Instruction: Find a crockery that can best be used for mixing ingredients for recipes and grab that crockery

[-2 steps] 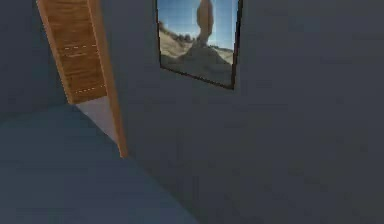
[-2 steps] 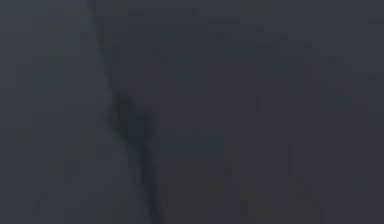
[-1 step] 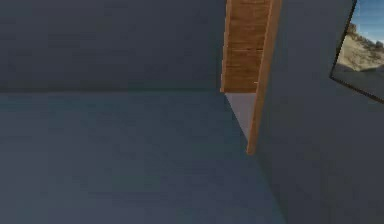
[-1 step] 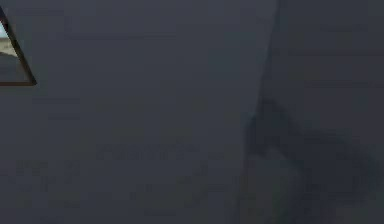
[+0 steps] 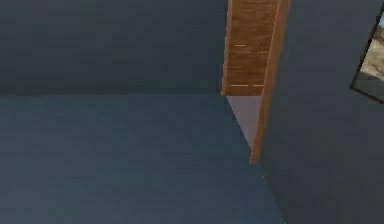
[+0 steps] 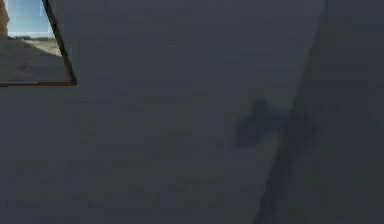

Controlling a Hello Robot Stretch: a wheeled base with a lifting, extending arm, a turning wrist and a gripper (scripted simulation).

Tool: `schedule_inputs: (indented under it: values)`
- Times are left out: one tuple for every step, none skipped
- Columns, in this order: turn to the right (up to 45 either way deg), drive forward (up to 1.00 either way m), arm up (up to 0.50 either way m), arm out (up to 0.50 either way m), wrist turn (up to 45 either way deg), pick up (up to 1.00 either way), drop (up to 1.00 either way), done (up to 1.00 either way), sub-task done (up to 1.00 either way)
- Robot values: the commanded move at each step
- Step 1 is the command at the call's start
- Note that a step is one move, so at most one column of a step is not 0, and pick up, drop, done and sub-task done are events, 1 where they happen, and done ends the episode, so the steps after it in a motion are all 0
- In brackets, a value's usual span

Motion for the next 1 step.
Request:
schedule_inputs:
  values:
    - [-45.0,0.00,0.00,0.00,0.0,0.00,0.00,0.00,0.00]
